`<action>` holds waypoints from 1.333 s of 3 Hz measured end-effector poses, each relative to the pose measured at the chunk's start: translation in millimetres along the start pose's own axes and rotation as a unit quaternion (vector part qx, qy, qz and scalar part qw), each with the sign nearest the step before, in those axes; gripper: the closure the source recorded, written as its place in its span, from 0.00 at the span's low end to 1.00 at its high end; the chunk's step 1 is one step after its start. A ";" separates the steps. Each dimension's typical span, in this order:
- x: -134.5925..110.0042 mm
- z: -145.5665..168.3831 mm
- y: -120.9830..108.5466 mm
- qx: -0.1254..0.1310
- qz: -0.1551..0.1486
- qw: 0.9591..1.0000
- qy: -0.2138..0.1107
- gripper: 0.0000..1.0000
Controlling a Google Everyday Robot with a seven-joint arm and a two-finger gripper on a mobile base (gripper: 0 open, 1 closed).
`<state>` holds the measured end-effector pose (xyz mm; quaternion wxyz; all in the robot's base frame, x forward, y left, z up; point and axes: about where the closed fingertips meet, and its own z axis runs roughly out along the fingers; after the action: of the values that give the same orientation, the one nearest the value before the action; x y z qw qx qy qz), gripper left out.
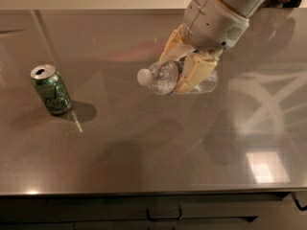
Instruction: Place water bottle upright
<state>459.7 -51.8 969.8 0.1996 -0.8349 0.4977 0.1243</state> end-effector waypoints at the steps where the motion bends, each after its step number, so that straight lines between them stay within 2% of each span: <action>1: -8.4 -7.9 -15.8 0.013 0.062 0.996 -0.065 1.00; 2: -9.3 -15.2 -30.1 0.027 0.112 0.985 -0.129 1.00; 3: -6.5 -23.5 -38.2 0.039 0.153 0.969 -0.189 1.00; 4: 8.5 -31.9 -41.0 0.053 0.192 0.951 -0.237 1.00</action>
Offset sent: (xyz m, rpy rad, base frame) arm 0.0337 0.0083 0.0355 0.3996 0.3030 -0.2490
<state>500.1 -55.7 1003.3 0.3287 -0.6582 0.5925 0.3281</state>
